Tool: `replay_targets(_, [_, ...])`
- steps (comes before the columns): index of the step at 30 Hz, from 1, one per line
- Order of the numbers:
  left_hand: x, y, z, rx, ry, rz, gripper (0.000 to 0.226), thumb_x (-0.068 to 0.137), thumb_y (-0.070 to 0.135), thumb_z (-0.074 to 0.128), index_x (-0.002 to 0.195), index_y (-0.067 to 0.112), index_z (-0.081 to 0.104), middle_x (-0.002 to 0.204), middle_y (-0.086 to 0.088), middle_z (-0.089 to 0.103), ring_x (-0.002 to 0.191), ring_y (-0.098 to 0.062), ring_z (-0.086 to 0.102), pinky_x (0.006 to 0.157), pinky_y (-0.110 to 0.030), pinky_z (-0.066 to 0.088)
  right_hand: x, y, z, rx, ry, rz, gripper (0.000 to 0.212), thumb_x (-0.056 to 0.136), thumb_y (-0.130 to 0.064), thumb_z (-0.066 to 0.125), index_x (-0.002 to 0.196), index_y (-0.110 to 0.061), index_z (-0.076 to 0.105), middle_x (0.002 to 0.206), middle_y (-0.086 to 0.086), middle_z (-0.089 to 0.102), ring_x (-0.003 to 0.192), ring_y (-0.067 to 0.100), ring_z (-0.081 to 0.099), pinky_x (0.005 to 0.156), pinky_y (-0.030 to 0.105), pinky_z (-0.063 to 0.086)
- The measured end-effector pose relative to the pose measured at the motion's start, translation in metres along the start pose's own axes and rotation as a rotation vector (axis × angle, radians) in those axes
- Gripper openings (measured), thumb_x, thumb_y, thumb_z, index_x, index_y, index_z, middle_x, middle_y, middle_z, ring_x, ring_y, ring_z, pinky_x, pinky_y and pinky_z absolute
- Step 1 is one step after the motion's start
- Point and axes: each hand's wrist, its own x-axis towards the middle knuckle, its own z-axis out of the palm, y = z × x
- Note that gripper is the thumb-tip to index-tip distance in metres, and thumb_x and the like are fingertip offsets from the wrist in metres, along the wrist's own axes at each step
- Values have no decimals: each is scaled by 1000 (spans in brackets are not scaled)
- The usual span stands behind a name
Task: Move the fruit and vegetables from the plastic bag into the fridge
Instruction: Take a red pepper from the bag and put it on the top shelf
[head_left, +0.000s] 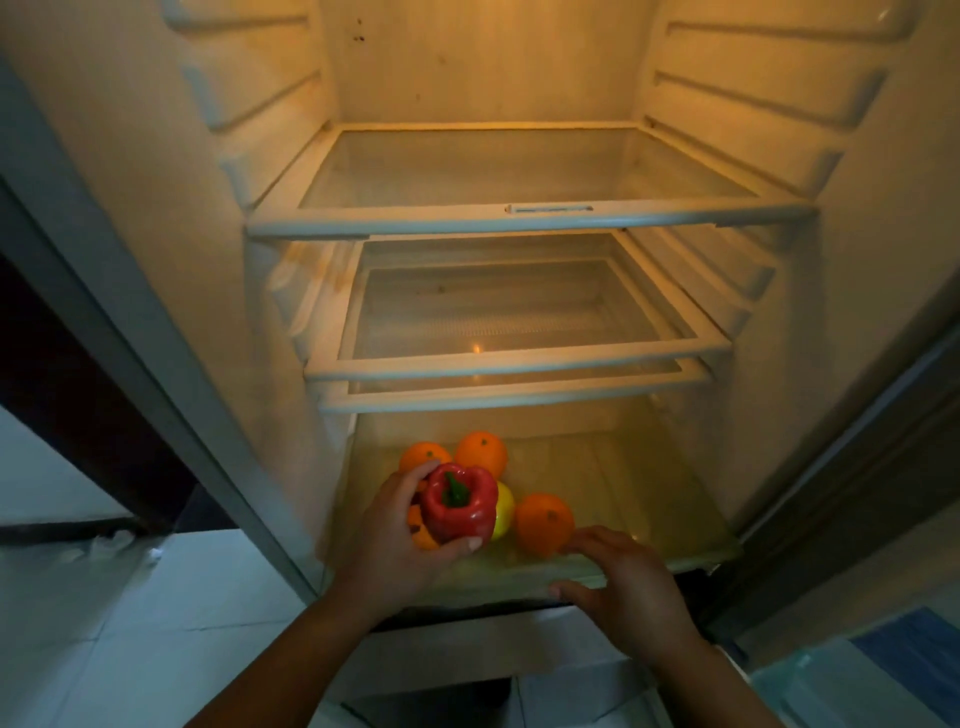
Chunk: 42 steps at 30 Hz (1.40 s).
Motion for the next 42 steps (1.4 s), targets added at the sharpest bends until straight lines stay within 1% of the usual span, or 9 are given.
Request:
replay_targets(6, [-4,-7,-5,-52,18,-60,99,31,75,77,120,47,43,128,11,49,111,-4,51,89,-31,52,13,3,5,1,54,20,49,74,-58,65,116,-34,58,117,-12,62,108,11,57,87,30,45])
replay_targets(11, [-7,-1,-9,-120,75,-87,94,31,61,81,117,44,44,121,18,49,105,2,50,67,-11,48,32,8,11,-24,104,4,49,72,-62,64,110,-32,63,109,-12,66,100,12,61,83,32,49])
replay_targets(15, [-3,7,-16,-102,151,-58,83,46,43,87,117,42,45,118,23,46,105,2,50,68,-5,47,50,17,20,-43,194,1,61,67,-77,48,99,-29,67,98,-9,70,89,16,66,75,36,53])
replay_targets(20, [2,5,-19,-28,184,-33,81,56,30,88,125,35,44,119,26,40,103,7,48,68,-4,46,67,24,21,-113,181,-20,54,68,-72,45,96,-31,67,93,-10,70,86,16,65,73,35,49])
replay_targets(25, [8,5,-12,-67,242,-57,74,56,28,88,114,42,45,112,29,44,101,4,50,65,-8,46,83,27,20,-164,277,-77,37,69,-62,54,84,-31,69,78,-10,71,70,16,66,61,33,51])
replay_targets(28, [11,1,-10,-97,260,-56,71,55,31,88,110,47,45,114,27,47,103,-1,53,71,-16,48,93,30,22,-218,304,-108,44,75,-68,43,79,-32,67,71,-10,68,63,15,64,56,31,47])
replay_targets(32, [18,2,-9,-114,270,-61,71,55,26,89,108,47,45,113,31,43,103,0,52,83,-32,53,108,36,24,-236,306,-126,35,73,-62,48,78,-32,65,68,-8,66,61,17,63,55,32,45])
replay_targets(37, [28,11,-9,-63,230,-25,76,56,25,89,113,46,43,113,37,37,104,2,50,74,-18,51,115,31,19,-264,287,-117,35,73,-61,47,77,-32,65,64,-7,64,59,17,62,53,31,44])
replay_targets(42, [33,11,-10,-43,191,-10,84,55,30,89,127,34,45,119,35,39,110,-2,51,78,-22,54,98,29,24,-204,334,-150,37,80,-56,46,99,-29,65,90,-5,69,80,18,65,73,34,49])
